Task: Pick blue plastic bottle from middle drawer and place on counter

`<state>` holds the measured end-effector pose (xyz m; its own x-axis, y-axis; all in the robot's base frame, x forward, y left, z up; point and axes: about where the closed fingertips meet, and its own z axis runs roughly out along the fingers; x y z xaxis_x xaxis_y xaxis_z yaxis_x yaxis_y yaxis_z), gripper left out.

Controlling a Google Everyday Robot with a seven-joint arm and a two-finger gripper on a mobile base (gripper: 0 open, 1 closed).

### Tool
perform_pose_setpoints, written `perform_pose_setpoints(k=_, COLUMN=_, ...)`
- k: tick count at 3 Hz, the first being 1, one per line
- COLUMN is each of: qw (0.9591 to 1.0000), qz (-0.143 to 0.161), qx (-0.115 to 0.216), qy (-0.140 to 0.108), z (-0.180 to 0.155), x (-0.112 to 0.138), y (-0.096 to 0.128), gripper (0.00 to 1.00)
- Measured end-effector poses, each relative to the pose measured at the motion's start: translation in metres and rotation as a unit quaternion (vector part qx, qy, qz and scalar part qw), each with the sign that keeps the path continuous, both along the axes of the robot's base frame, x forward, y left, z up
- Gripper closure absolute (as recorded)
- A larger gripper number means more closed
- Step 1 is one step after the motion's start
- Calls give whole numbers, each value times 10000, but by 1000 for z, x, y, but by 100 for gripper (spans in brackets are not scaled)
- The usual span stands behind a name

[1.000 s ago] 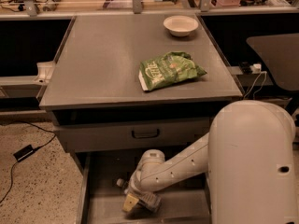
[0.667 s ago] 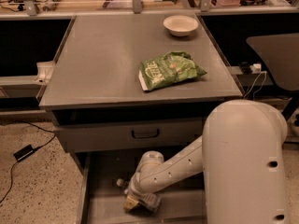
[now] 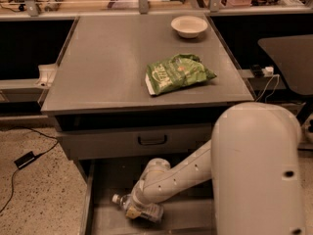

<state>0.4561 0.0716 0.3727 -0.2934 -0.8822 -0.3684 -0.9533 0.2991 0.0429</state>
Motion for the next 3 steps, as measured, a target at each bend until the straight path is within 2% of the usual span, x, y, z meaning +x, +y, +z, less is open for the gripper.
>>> perform_pose_setpoints(k=1, qw=9951, qz=488, qx=792, qy=-337, z=40, x=-24, y=15, gripper=99)
perform_pose_setpoints(k=2, qw=9737, qz=1262, qx=1484, qy=-1179, z=106, x=-59, y=15, gripper=100)
perform_pose_setpoints(k=3, qw=9532, qz=1543, qx=1802, qy=-1876, z=173, x=-65, y=1, gripper=100)
